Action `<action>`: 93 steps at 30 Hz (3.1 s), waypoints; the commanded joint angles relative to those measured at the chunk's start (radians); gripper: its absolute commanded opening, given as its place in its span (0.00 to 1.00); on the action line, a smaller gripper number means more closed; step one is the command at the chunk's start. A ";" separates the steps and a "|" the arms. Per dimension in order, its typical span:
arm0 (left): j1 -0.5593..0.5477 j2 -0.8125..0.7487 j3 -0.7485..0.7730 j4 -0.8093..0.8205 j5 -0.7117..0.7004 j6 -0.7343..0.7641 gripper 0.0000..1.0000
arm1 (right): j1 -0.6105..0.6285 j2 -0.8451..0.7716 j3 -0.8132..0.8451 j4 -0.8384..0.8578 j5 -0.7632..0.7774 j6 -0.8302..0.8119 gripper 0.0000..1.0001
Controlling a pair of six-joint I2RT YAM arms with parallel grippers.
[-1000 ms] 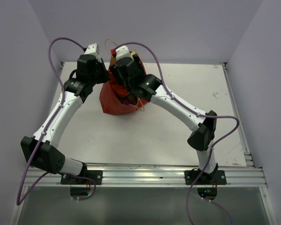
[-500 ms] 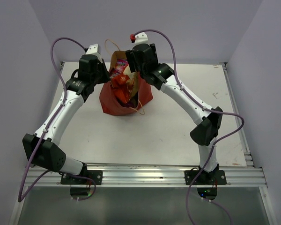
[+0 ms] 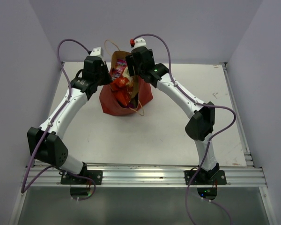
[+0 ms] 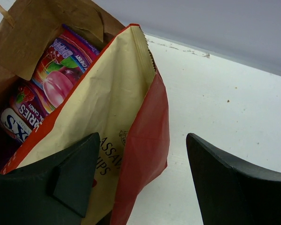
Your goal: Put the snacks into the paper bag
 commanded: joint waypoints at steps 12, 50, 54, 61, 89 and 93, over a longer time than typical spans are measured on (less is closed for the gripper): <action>-0.003 0.008 0.065 0.024 -0.021 0.000 0.17 | -0.001 0.057 0.002 -0.027 -0.058 0.046 0.77; -0.003 0.054 0.154 -0.136 -0.138 0.095 0.00 | -0.005 -0.097 -0.055 -0.161 0.009 -0.072 0.00; -0.003 0.040 0.156 -0.174 -0.132 0.113 0.00 | -0.005 -0.154 -0.030 -0.239 0.000 -0.055 0.00; -0.003 0.005 0.174 -0.278 -0.115 0.139 0.00 | 0.005 -0.234 0.045 -0.368 -0.008 -0.006 0.00; -0.049 -0.162 0.179 -0.549 0.068 0.009 0.00 | 0.124 -0.648 -0.502 -0.603 -0.023 0.295 0.00; -0.060 -0.224 0.047 -0.512 0.086 -0.020 0.00 | 0.126 -0.664 -0.576 -0.583 -0.048 0.312 0.00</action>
